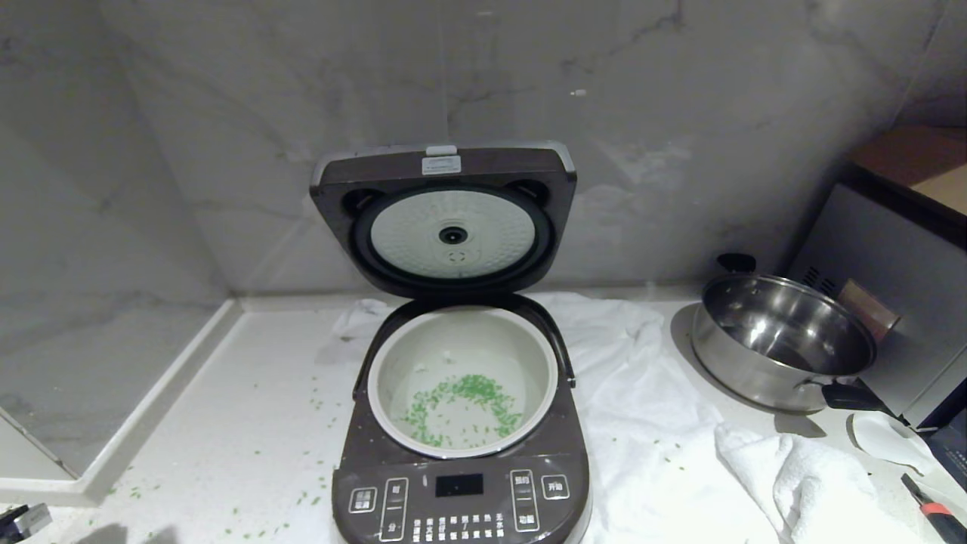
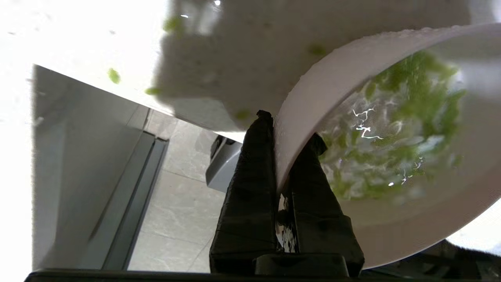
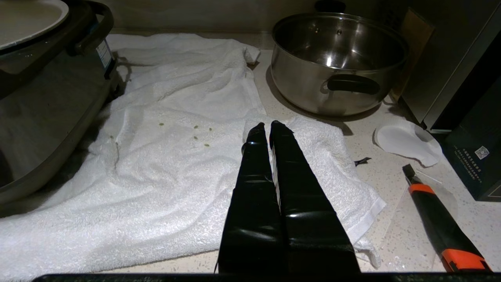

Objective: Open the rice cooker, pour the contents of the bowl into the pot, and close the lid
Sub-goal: Pour the water from the bowl into the rice cooker

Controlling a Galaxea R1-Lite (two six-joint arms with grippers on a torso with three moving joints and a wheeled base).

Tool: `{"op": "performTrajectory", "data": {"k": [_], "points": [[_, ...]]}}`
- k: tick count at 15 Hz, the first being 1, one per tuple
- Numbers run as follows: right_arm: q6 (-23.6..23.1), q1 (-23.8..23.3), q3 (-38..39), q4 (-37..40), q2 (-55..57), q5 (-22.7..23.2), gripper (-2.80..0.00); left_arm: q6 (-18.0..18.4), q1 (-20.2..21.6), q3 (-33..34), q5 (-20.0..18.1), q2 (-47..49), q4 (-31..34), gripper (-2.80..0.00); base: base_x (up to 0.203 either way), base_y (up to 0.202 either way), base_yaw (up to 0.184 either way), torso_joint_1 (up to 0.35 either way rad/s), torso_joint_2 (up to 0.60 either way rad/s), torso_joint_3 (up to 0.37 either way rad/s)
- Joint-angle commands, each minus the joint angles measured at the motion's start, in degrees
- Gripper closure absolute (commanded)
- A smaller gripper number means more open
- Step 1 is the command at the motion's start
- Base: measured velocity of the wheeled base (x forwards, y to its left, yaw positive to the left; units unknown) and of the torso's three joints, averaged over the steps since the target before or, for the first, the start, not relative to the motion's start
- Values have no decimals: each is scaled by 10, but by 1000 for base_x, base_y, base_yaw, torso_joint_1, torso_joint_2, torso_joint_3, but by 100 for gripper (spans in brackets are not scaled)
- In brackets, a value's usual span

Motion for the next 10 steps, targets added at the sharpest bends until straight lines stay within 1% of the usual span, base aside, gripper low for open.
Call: {"op": "performTrajectory", "data": {"k": [1,4,10], "points": [[0,0,0,0,0,0,0,-1,-17,15,-5,-18,0,0,0,0,0,0,0,0],[0,0,0,0,0,0,0,-10,-39,15,-9,-30,1,0,0,0,0,0,0,0],[0,0,0,0,0,0,0,-79,-113,6,-9,-41,1,0,0,0,0,0,0,0]]}}
